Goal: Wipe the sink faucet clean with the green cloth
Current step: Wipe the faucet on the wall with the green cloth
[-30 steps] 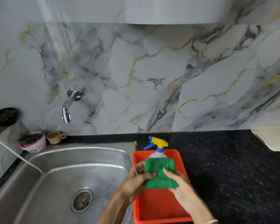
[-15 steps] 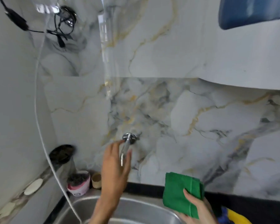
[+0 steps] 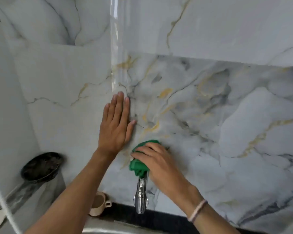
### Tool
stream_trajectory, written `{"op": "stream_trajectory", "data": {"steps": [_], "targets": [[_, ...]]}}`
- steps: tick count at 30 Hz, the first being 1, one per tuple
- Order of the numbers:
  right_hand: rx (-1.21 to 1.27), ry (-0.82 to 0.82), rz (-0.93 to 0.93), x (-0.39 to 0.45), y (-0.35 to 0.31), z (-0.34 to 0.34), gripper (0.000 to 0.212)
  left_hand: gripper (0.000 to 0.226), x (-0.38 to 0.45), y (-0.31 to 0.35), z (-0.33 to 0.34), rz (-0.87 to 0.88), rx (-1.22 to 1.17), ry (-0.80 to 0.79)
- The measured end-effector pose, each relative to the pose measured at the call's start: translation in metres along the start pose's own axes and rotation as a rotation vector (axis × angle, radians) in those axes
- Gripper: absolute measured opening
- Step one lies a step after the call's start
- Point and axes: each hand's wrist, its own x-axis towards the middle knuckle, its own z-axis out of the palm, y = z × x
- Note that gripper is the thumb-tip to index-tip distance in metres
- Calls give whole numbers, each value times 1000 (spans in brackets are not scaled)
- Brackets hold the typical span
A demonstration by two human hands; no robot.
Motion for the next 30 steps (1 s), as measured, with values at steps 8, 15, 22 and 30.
{"op": "stream_trajectory", "data": {"steps": [8,15,22,30], "targets": [[839,509,719,-70,-5,67,85,67,-4,-6,32,3,14,199],[2392,229,1242,-51,-33,94,41,66,-2,-4,33,9,20,231],[2435,270,1258,-23,-21,74,37,65,-2,-5,33,26,47,259],[1671,926,1016,-75,0,16,31,66,-4,-4,36,3,54,255]]}}
